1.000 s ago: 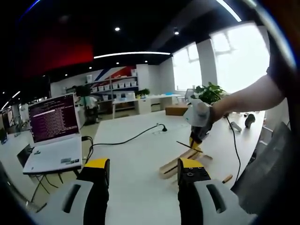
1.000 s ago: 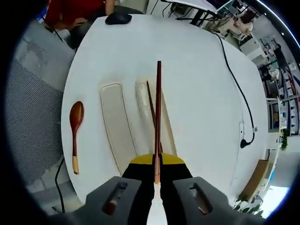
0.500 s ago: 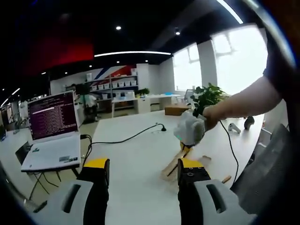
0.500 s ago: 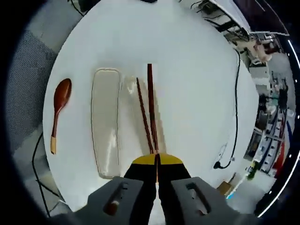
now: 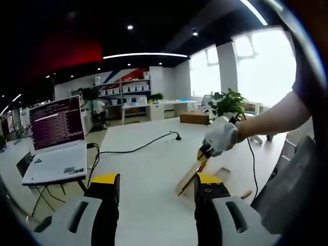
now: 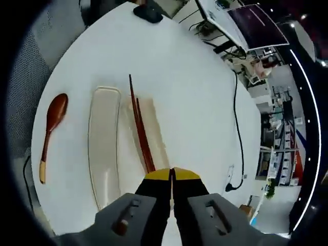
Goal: Arrange the utensils inside the cutlery case until each visible utensil rests in its matching compartment.
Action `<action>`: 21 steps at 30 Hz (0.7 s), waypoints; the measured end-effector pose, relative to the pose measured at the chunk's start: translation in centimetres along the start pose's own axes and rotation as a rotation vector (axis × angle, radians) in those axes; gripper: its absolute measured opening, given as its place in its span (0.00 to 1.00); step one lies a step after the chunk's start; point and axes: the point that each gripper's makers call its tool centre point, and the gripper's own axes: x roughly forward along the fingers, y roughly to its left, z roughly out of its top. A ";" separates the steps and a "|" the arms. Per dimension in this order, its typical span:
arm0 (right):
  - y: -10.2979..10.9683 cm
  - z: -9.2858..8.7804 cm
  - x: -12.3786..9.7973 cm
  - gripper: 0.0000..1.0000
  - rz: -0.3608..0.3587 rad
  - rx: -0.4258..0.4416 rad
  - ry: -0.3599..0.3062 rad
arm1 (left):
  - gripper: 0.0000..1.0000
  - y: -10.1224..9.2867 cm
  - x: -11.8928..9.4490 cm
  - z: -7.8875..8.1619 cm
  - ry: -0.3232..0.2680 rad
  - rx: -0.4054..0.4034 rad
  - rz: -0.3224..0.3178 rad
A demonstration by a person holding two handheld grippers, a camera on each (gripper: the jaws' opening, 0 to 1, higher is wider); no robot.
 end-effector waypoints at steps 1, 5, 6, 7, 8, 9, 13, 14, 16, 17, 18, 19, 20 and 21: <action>0.4 0.2 0.0 0.02 0.031 0.066 -0.042 | 0.60 -0.1 0.0 0.0 0.001 0.002 0.000; 0.9 0.3 0.5 0.07 0.127 0.144 -0.165 | 0.60 -0.3 0.2 -0.2 0.015 0.003 -0.004; 1.0 0.3 0.9 0.06 0.158 0.157 -0.181 | 0.60 -0.3 0.2 -0.2 0.018 0.002 -0.003; 1.3 0.2 1.2 0.06 0.196 0.174 -0.173 | 0.60 -0.4 0.2 -0.2 0.020 0.003 -0.003; 1.6 0.2 1.6 0.06 0.236 0.190 -0.181 | 0.60 -0.4 0.2 -0.3 0.026 0.003 -0.005; 1.3 0.0 2.0 0.05 0.223 0.186 -0.181 | 0.60 -0.4 0.2 -0.3 0.028 0.006 -0.005; 1.8 -1.2 3.1 0.01 0.294 0.235 -0.161 | 0.60 -0.4 0.2 -0.5 0.032 0.010 0.000; 2.4 -0.8 3.1 0.00 0.329 0.264 -0.169 | 0.60 -0.4 0.2 -0.5 0.034 0.010 0.001; 2.8 0.0 3.3 0.00 0.340 0.216 -0.171 | 0.60 -0.4 0.1 -0.5 0.036 0.013 0.003; 2.9 0.4 3.3 0.00 0.340 0.200 -0.173 | 0.60 -0.4 0.1 -0.5 0.036 0.015 0.004; 3.3 1.1 3.4 0.00 0.363 0.200 -0.184 | 0.60 -0.4 0.1 -0.5 0.036 0.015 0.004; 3.7 1.5 3.4 0.00 0.384 0.199 -0.190 | 0.60 -0.4 0.1 -0.5 0.037 0.015 0.005; 3.8 1.9 3.7 0.00 0.382 0.169 -0.189 | 0.60 -0.4 0.1 -0.5 0.038 0.014 0.005; 3.8 1.9 3.9 0.00 0.375 0.146 -0.178 | 0.60 -0.3 0.1 -0.5 0.038 0.014 0.006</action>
